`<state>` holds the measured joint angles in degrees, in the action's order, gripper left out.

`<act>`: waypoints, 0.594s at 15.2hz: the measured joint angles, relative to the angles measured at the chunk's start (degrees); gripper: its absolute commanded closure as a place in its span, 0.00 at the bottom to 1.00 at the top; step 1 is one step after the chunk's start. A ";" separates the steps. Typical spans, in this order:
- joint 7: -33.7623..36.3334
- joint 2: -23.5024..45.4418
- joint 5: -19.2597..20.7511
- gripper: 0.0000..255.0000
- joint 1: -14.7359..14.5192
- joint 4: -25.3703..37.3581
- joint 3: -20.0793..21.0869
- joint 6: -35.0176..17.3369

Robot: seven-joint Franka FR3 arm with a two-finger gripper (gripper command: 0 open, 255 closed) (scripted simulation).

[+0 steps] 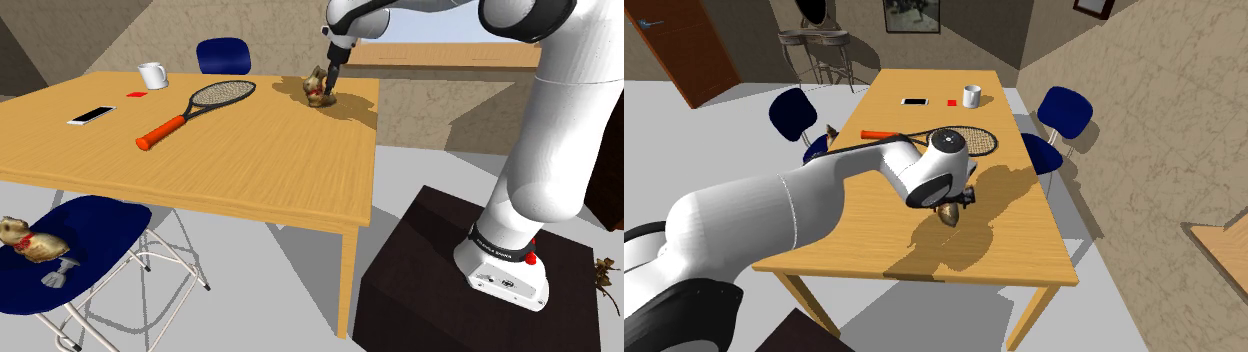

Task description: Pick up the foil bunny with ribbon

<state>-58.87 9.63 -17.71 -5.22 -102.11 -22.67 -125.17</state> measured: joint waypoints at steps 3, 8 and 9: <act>-0.84 0.53 -0.68 0.00 0.08 -1.58 0.12 -1.98; -1.02 0.54 -0.82 1.00 0.08 -2.09 0.15 -2.57; -1.03 0.53 -0.82 1.00 0.08 -2.11 0.14 -2.58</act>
<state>-59.90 10.16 -18.53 -5.14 -104.22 -22.53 -127.75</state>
